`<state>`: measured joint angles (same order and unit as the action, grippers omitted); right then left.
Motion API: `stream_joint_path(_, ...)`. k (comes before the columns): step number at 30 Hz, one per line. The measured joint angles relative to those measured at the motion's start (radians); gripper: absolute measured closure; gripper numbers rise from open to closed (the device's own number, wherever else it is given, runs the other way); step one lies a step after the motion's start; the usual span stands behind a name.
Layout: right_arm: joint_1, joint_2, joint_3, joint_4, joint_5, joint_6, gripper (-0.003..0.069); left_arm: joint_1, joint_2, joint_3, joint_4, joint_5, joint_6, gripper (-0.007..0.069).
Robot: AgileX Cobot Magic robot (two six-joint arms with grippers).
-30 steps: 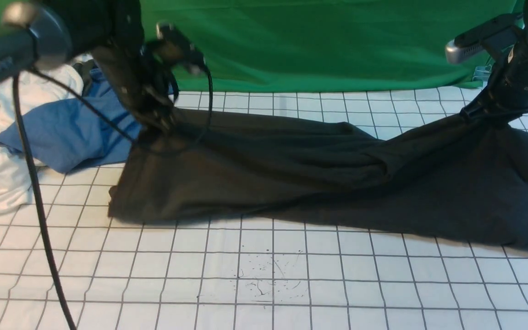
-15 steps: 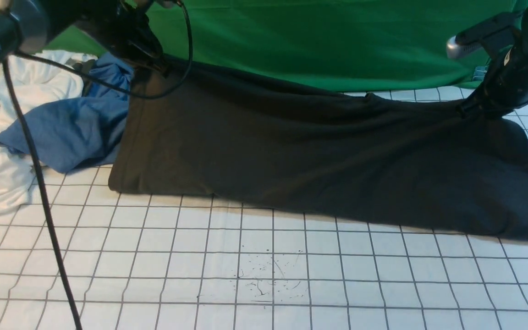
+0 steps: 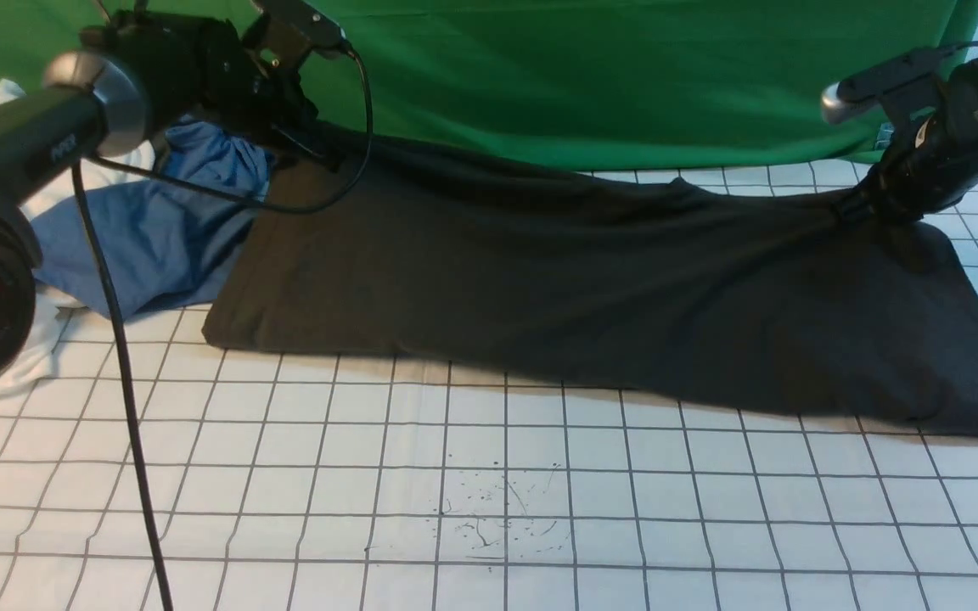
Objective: Fold a long-sleeved shirt over a white checkered tablecloth.
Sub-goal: 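Fold the black garment in half by bringing its near edge over to the far edge, then pull the folded dark garment lengthwise by its ends to straighten it flat on the table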
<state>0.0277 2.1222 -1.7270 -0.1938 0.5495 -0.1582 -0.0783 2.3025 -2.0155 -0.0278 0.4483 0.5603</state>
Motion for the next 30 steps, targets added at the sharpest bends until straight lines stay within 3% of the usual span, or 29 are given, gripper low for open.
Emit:
stream_joint_path(4,-0.011,0.0,-0.005,-0.004,0.011,0.029,0.0355,0.002,0.0,0.0,0.0,-0.01,-0.016,0.0601)
stream_joint_path(5,-0.013,-0.001,-0.022,-0.006,0.06,0.057,0.0286,0.007,-0.004,0.0,0.0,-0.006,-0.025,0.055)
stream_joint_path(6,-0.013,-0.003,-0.031,-0.006,0.082,0.067,0.026,0.007,-0.008,0.0,0.0,-0.005,-0.028,0.0535)
stream_joint_path(8,-0.013,-0.016,-0.068,-0.006,0.173,0.091,0.0175,0.014,-0.035,0.0,0.003,0.005,-0.044,0.0427)
stream_joint_path(12,-0.023,-0.073,-0.093,0.002,0.307,0.102,0.0112,0.015,-0.103,-0.058,-0.018,0.086,-0.113,0.0214)
stream_joint_path(17,-0.081,-0.138,-0.003,0.065,0.371,0.102,0.01,0.015,-0.182,-0.164,-0.139,0.295,-0.168,0.0067)
stream_joint_path(22,-0.136,-0.159,0.192,0.142,0.306,0.103,0.0099,0.014,-0.201,-0.199,-0.235,0.445,-0.175,0.0067)
stream_joint_path(30,-0.154,-0.095,0.269,0.174,0.15,0.175,0.0069,-0.011,-0.171,-0.191,-0.252,0.563,-0.162,0.0199)
